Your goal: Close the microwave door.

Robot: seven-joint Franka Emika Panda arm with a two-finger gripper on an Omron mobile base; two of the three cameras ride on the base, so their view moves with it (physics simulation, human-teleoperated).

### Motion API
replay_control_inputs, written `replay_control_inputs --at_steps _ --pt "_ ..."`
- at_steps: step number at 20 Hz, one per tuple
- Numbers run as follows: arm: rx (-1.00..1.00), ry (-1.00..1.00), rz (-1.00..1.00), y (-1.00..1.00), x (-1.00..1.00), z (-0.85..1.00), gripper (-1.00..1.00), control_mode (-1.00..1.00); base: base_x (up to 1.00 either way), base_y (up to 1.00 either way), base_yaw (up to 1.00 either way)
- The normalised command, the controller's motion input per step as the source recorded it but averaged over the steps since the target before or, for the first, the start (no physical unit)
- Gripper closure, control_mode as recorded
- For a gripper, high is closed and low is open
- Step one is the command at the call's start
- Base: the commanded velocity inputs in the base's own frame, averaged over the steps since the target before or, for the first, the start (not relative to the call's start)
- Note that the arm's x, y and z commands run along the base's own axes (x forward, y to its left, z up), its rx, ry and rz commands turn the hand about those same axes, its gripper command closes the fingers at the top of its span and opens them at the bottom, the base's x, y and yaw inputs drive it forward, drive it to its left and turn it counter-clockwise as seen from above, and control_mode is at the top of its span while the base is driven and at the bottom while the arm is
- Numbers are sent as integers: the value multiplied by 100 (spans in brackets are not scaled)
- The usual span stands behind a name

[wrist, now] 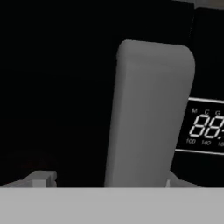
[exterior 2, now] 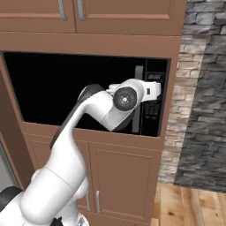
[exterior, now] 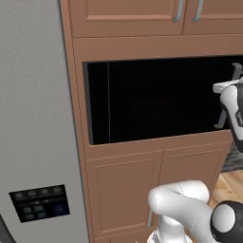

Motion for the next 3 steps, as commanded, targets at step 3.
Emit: replay_control_inputs --at_steps 3 --pt "0 0 0 0 17 0 -100 -100 0 0 0"
